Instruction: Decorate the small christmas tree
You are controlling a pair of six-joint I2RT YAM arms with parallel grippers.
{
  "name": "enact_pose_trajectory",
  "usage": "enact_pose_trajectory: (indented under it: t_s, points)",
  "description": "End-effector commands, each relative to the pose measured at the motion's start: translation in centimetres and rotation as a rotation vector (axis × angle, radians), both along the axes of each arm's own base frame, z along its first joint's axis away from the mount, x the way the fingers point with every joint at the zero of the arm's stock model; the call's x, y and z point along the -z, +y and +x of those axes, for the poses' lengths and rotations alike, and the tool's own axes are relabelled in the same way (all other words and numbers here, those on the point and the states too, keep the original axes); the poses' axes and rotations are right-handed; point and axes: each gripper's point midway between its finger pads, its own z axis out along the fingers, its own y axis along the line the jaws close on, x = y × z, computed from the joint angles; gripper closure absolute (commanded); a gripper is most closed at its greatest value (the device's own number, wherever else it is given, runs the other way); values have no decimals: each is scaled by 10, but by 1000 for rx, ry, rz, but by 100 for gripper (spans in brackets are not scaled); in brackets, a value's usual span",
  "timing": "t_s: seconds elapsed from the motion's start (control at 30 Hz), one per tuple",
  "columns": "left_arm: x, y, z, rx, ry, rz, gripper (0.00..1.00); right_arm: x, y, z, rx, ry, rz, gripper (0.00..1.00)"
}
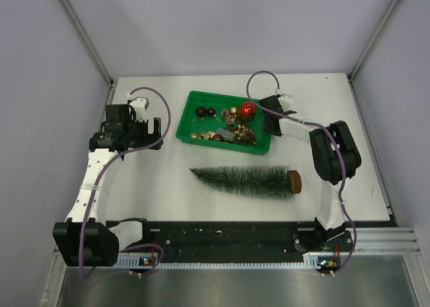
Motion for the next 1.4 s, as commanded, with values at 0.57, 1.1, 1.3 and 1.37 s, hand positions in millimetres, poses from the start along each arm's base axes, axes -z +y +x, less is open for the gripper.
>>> enact_pose_trajectory:
  t_s: [0.57, 1.1, 1.3, 1.37]
  points:
    - [-6, -9, 3, 58, -36, -22, 1, -204, 28, -5, -260, -290, 146, 37]
    - [-10, -23, -2, 122, -32, -78, 1, -151, 71, -110, -624, -175, 142, 37]
    - [-9, -22, -2, 115, -27, -72, 1, -199, 122, -51, -710, -334, 112, 36]
    - [-7, -22, -2, 115, -21, -72, 1, -186, 141, -27, -751, -326, 83, 37]
